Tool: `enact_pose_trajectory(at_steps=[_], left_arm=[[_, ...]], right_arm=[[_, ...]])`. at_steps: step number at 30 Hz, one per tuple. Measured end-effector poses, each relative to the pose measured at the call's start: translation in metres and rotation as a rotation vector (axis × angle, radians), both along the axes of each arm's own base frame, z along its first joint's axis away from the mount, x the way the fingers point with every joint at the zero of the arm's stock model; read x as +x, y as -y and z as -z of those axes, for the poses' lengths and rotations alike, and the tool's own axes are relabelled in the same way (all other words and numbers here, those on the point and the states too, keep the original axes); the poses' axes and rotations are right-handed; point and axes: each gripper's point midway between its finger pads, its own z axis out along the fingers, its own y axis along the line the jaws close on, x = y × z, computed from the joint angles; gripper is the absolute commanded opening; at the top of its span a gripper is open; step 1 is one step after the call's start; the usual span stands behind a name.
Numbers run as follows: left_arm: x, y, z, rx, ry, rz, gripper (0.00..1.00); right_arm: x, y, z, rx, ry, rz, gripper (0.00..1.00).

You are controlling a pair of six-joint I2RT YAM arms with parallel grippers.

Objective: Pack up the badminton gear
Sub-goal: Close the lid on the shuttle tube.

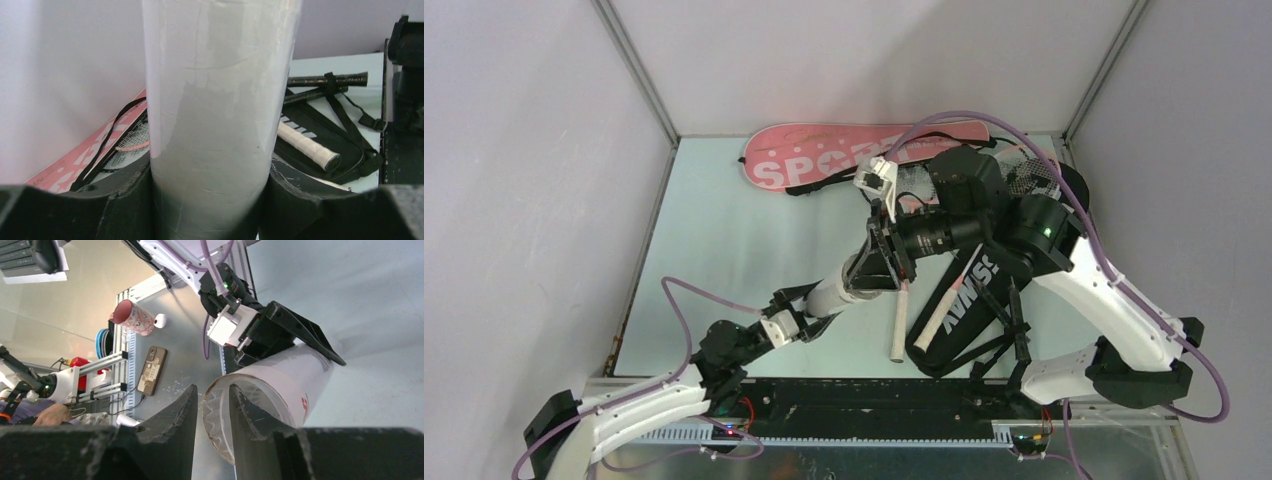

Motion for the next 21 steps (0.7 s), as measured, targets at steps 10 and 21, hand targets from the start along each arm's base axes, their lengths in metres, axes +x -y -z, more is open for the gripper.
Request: enact_pose_trajectory(at_steps=[10, 21], left_arm=[[0.002, 0.001, -0.017, -0.101, -0.025, 0.003, 0.11], [0.003, -0.002, -0.035, -0.184, -0.016, -0.002, 0.11]], right_arm=[[-0.004, -0.015, -0.016, 0.093, -0.012, -0.118, 0.32], [-0.008, -0.023, -0.04, 0.171, 0.017, -0.18, 0.43]])
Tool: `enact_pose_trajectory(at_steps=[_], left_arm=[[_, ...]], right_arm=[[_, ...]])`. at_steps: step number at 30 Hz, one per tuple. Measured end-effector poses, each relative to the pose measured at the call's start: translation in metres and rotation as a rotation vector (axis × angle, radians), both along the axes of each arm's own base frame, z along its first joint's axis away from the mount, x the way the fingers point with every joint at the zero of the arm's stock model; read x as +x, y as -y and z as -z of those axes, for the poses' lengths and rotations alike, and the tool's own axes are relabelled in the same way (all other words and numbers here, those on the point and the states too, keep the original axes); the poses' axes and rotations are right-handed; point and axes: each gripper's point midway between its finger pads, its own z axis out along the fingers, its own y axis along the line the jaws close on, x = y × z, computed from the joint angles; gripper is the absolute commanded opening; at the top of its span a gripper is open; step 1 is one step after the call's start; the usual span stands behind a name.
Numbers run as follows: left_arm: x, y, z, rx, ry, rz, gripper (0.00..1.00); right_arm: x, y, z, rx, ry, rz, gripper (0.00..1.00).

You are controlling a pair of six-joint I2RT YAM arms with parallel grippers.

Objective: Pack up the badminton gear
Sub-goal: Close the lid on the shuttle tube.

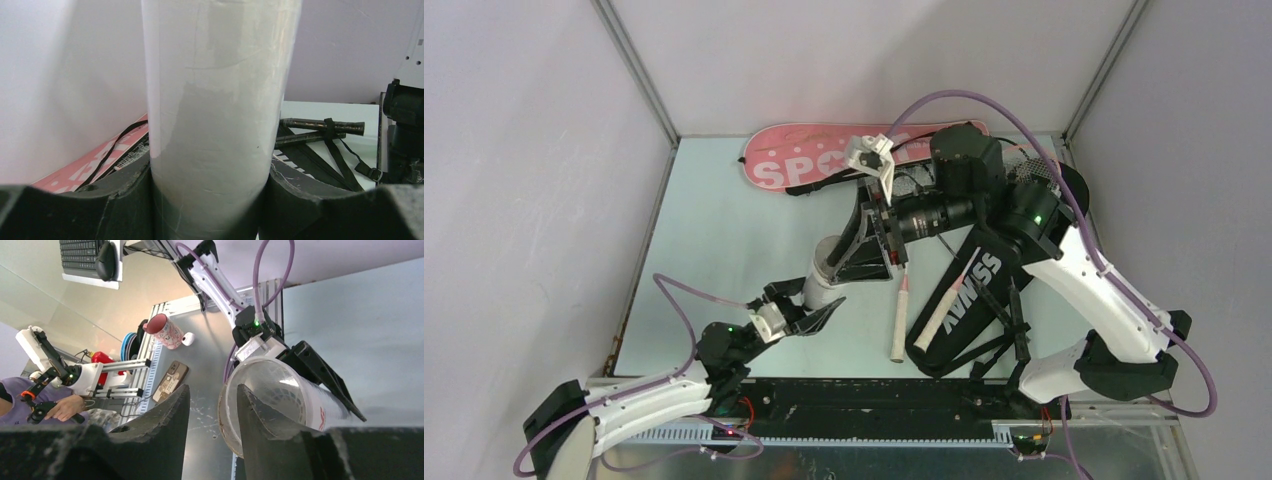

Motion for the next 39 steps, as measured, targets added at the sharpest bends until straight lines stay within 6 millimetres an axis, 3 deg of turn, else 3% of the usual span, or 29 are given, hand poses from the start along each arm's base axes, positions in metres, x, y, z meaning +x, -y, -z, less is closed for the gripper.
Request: enact_pose_trajectory(at_steps=[7, 16, 26, 34, 39], left_arm=[[0.001, -0.004, -0.005, -0.021, 0.006, -0.016, 0.11], [0.002, -0.005, -0.005, -0.023, 0.002, -0.023, 0.11], [0.003, -0.004, 0.0, -0.003, -0.011, -0.023, 0.11], [0.004, -0.002, 0.006, 0.015, -0.023, -0.023, 0.11], [0.003, -0.002, 0.006, 0.016, -0.023, -0.021, 0.11]], right_arm=[[0.0, 0.004, -0.031, 0.089, 0.06, -0.006, 0.52], [0.02, 0.003, -0.036, 0.109, 0.131, 0.08, 0.64], [0.059, 0.013, -0.03, 0.09, 0.255, 0.268, 0.51], [0.067, 0.011, -0.019, 0.054, 0.281, 0.28, 0.47], [0.069, 0.008, -0.005, 0.009, 0.273, 0.27, 0.37]])
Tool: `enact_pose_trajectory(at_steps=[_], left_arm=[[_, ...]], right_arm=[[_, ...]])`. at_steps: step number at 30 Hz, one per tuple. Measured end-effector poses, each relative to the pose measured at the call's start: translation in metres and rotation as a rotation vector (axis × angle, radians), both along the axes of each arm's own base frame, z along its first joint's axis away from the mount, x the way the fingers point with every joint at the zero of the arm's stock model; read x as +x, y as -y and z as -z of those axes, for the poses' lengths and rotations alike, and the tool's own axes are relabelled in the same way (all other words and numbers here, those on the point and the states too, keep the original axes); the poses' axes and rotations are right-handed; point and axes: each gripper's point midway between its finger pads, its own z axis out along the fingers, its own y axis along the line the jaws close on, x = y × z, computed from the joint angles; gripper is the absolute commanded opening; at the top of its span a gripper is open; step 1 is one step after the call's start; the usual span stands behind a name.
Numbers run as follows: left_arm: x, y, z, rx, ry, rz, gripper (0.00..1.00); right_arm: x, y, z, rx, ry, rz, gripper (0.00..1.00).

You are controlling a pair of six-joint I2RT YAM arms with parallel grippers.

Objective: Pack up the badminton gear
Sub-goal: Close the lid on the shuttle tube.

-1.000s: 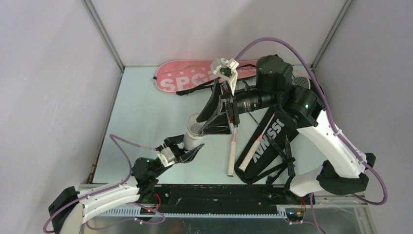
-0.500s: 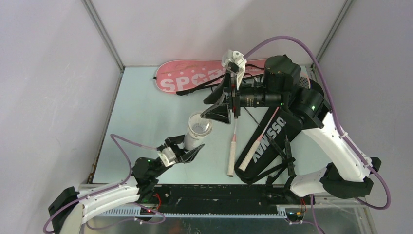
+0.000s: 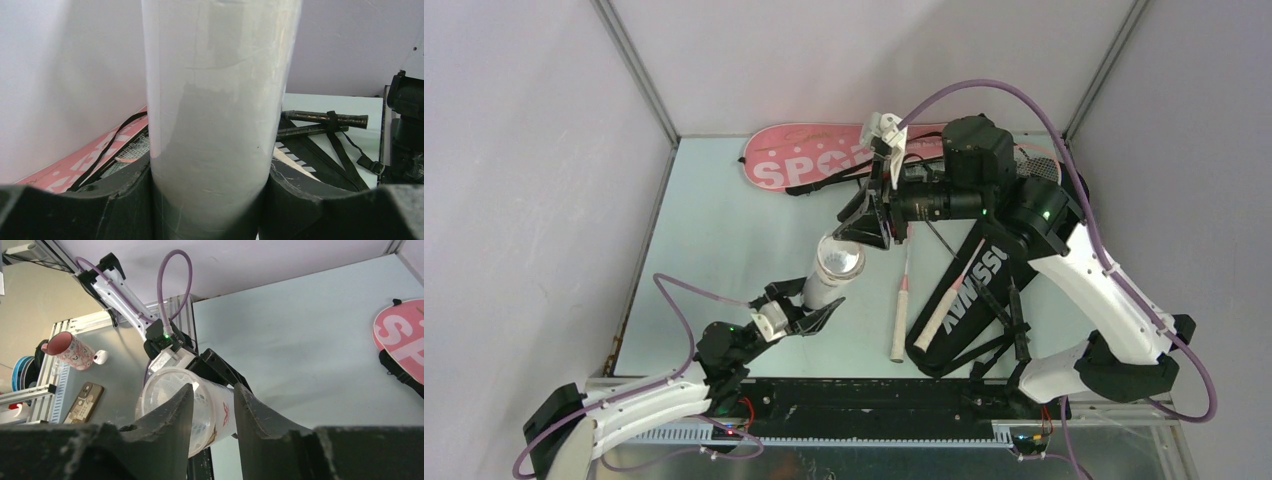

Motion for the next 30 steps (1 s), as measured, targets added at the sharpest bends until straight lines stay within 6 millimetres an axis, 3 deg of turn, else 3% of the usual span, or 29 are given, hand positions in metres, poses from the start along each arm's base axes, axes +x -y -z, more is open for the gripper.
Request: enact_pose_trajectory(at_steps=[7, 19, 30], left_arm=[[-0.001, 0.0, 0.005, 0.019, -0.011, 0.005, 0.11], [-0.001, 0.0, 0.005, 0.021, -0.013, 0.004, 0.11], [-0.002, -0.001, 0.002, 0.011, -0.006, 0.005, 0.11]], right_arm=[[0.003, -0.006, 0.012, -0.032, -0.017, -0.011, 0.29], [-0.001, -0.005, 0.014, -0.038, -0.002, -0.024, 0.32], [-0.009, 0.001, 0.017, -0.051, 0.019, -0.041, 0.41]])
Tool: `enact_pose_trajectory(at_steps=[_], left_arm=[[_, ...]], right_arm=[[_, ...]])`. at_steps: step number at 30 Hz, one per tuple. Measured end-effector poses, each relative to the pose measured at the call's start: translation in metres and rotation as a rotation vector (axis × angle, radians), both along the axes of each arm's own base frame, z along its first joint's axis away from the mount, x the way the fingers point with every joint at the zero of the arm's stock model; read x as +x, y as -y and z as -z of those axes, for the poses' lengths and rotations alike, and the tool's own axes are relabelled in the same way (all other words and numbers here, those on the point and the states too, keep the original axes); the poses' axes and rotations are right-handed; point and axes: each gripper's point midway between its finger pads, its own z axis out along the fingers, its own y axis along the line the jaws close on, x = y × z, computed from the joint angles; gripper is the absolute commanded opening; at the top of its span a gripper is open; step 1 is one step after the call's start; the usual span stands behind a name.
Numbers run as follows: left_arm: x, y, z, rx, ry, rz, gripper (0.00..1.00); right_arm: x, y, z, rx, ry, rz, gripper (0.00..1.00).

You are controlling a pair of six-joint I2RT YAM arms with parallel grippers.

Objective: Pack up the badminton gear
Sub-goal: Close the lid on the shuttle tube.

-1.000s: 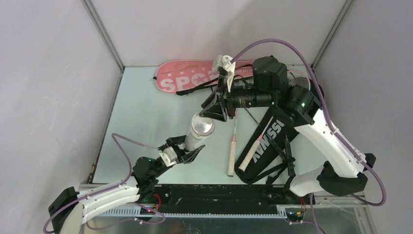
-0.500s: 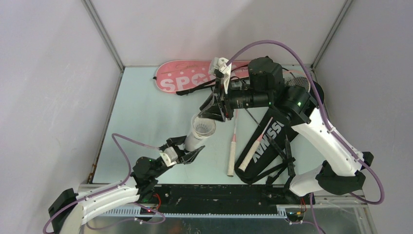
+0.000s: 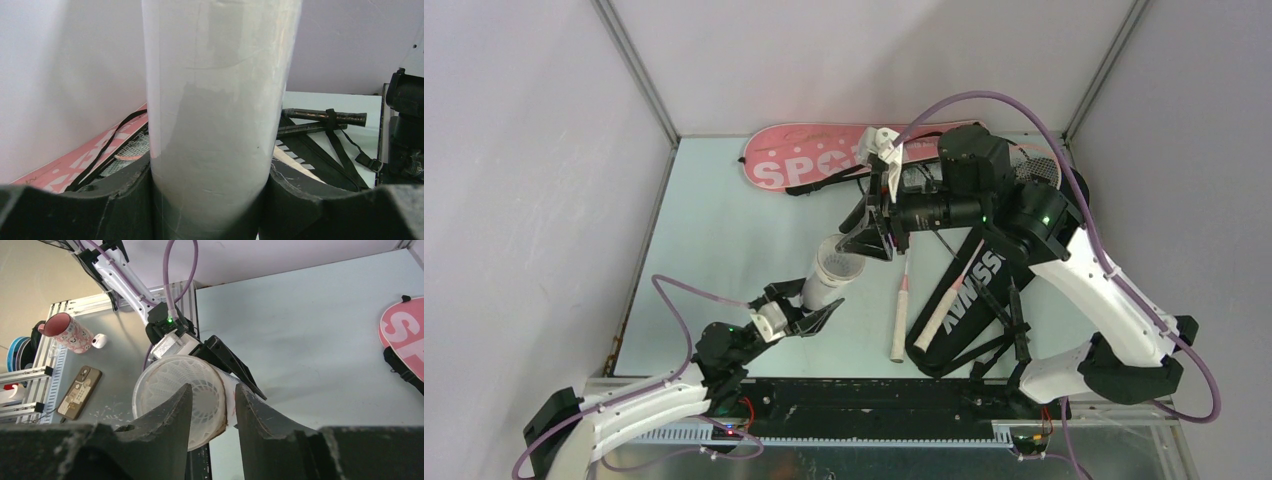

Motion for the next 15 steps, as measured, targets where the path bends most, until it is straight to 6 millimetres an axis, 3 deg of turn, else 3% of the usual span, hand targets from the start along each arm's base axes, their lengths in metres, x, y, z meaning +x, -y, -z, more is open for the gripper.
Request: enact_pose_trajectory(at_steps=[10, 15], left_arm=[[0.001, 0.001, 0.002, 0.005, -0.005, -0.001, 0.11], [0.003, 0.0, 0.003, 0.007, -0.012, -0.01, 0.11]], right_arm=[[-0.002, 0.005, -0.011, 0.03, 0.036, 0.017, 0.44], [-0.008, 0.013, -0.015, 0.048, 0.055, 0.03, 0.36]])
